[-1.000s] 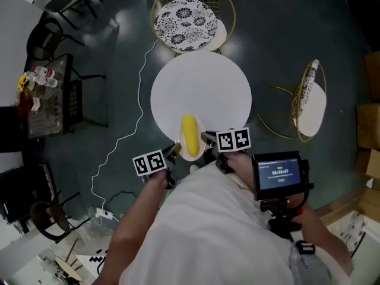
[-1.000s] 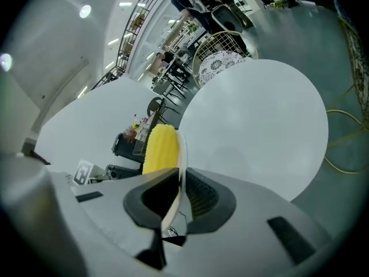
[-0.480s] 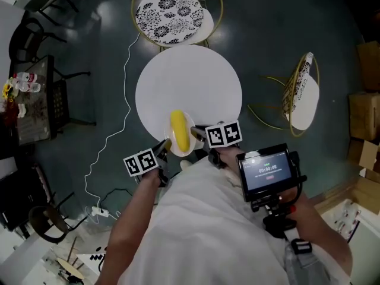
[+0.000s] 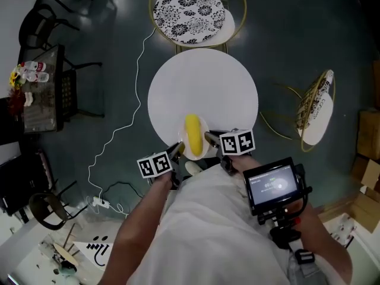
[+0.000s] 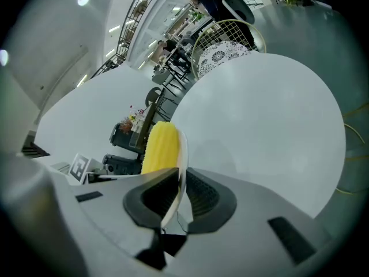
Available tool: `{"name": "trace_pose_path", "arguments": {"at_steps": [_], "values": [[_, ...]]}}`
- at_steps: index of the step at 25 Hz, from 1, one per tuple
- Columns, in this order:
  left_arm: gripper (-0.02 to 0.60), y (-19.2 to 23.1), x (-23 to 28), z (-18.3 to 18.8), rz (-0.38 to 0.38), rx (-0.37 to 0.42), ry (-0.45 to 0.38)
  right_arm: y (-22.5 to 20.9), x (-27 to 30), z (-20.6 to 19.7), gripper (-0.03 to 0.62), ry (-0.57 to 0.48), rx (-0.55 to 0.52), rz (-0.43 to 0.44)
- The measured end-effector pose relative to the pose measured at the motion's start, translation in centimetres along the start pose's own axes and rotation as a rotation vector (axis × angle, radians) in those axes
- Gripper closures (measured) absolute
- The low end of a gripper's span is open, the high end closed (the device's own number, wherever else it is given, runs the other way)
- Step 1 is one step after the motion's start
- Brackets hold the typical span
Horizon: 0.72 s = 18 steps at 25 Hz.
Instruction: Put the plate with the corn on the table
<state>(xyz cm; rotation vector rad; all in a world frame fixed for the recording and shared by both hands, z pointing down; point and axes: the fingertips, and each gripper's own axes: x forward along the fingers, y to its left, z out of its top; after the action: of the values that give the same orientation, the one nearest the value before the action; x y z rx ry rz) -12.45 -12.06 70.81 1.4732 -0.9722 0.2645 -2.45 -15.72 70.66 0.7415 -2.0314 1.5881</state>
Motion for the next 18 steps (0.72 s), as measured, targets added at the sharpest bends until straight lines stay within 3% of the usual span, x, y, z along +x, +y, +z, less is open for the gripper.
{"name": "trace_pose_path", "arguments": {"at_steps": [18], "values": [[0.546, 1.4, 4.5, 1.5, 0.057, 0.035, 0.025, -4.5, 1.9, 1.9, 0.546, -0.010, 0.022, -0.014]]}}
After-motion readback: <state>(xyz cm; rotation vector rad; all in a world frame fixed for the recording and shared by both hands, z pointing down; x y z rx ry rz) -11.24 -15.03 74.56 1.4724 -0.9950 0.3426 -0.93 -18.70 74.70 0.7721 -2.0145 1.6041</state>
